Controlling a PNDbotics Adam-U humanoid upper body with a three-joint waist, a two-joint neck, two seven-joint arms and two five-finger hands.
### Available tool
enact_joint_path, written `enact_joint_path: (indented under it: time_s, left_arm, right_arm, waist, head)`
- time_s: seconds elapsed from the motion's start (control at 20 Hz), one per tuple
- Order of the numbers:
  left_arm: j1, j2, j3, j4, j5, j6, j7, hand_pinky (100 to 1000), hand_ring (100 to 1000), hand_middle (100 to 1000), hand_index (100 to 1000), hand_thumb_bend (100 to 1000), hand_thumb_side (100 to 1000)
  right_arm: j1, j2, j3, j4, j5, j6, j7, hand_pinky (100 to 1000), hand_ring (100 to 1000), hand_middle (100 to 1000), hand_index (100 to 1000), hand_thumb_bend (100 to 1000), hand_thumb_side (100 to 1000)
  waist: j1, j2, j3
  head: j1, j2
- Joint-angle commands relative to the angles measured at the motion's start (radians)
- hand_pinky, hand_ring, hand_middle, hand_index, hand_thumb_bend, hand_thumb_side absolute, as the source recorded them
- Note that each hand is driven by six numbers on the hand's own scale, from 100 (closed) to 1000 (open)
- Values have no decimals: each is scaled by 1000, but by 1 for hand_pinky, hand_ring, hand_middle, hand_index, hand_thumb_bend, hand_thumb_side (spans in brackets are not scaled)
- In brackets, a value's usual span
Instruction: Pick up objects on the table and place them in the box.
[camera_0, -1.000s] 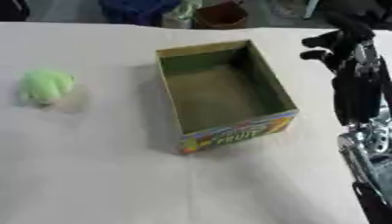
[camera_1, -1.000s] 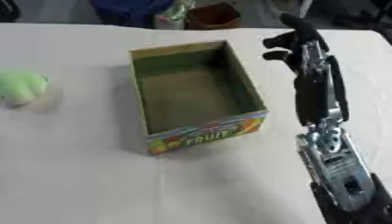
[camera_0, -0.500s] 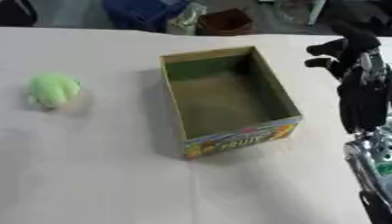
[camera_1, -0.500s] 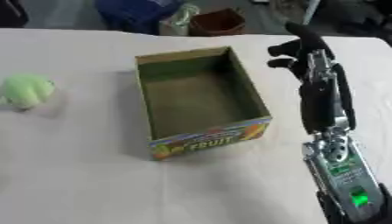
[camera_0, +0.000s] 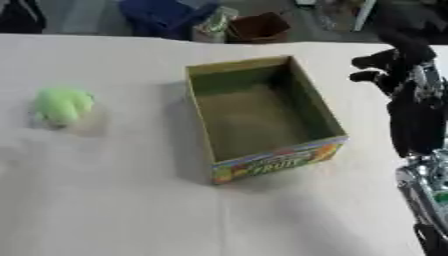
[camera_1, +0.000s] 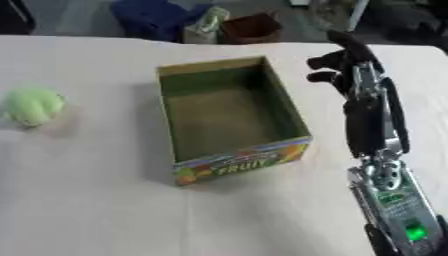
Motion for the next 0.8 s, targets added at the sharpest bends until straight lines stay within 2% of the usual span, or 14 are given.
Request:
enact_joint_path:
  time_s: [0.05,0.8]
  left_arm:
    - [-31,14,0,-2,-7,-7,7,678,766,864,1000,561,918]
    - [-205,-55,-10,147,25,-27,-104,687,768,864,990,553,915]
  right_arm:
    - [-4,-10,0,-20,0,-1,6,637,712,545,863,100,1000]
    - [-5,-11,7,-20,-6,1,16,638,714,544,865,100,1000]
  waist:
    - [6,-21,-2]
    - [16,-25,-13]
  head:
    - [6,-9]
    - [42,18]
